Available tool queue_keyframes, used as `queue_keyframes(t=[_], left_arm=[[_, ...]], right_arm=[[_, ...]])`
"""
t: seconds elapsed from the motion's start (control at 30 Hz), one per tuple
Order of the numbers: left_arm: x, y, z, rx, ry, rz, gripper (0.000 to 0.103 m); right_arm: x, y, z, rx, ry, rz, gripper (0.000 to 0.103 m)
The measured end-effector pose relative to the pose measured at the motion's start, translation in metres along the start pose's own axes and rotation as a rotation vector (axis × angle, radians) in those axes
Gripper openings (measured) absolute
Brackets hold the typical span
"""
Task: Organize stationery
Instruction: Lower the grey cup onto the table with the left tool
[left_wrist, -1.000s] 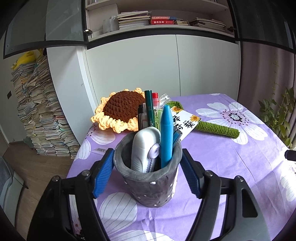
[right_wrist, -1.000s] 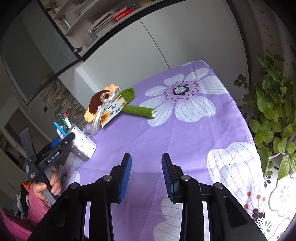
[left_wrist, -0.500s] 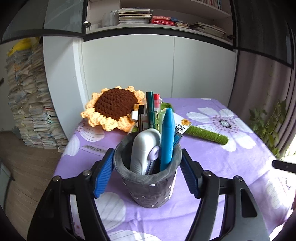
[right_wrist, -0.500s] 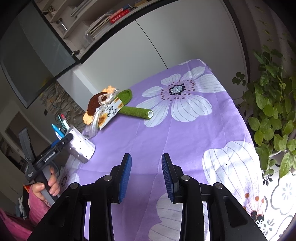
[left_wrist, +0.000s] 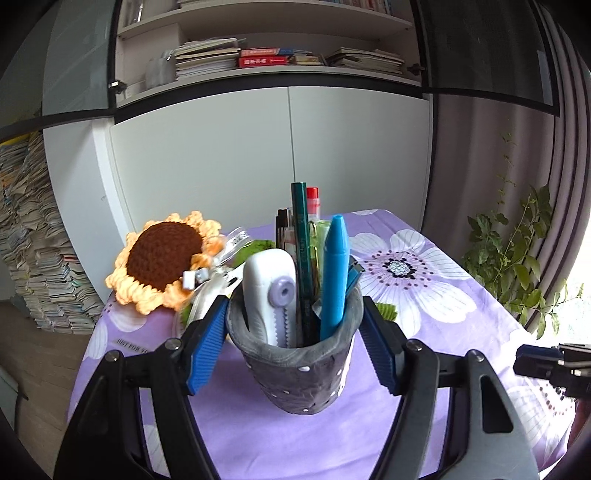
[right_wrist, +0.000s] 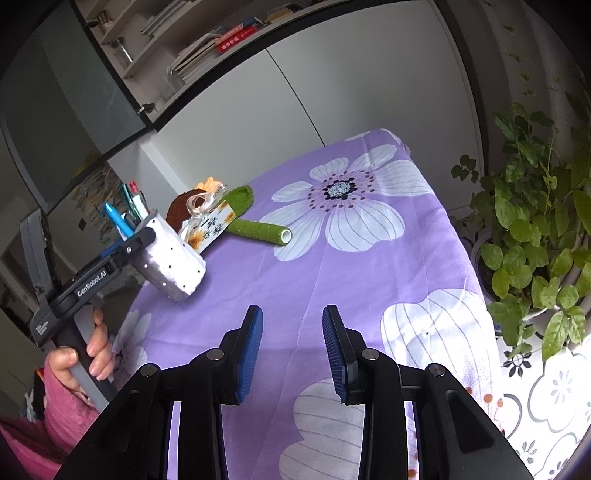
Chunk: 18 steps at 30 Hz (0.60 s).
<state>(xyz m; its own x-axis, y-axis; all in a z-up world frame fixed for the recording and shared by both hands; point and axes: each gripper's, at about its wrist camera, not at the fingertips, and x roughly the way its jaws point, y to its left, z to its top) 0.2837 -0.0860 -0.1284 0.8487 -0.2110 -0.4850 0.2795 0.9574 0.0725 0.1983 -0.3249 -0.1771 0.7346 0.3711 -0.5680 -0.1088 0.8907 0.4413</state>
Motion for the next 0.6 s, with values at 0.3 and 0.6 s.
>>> queue_keyframes(t=[0.3, 0.6], left_arm=[[0.020, -0.019, -0.001, 0.006, 0.055, -0.008, 0.068], [0.020, -0.024, -0.005, 0.008, 0.067, -0.006, 0.068]], right_arm=[[-0.002, 0.006, -0.002, -0.055, -0.010, -0.057, 0.034], [0.008, 0.032, 0.017, -0.177, -0.068, -0.183, 0.034]])
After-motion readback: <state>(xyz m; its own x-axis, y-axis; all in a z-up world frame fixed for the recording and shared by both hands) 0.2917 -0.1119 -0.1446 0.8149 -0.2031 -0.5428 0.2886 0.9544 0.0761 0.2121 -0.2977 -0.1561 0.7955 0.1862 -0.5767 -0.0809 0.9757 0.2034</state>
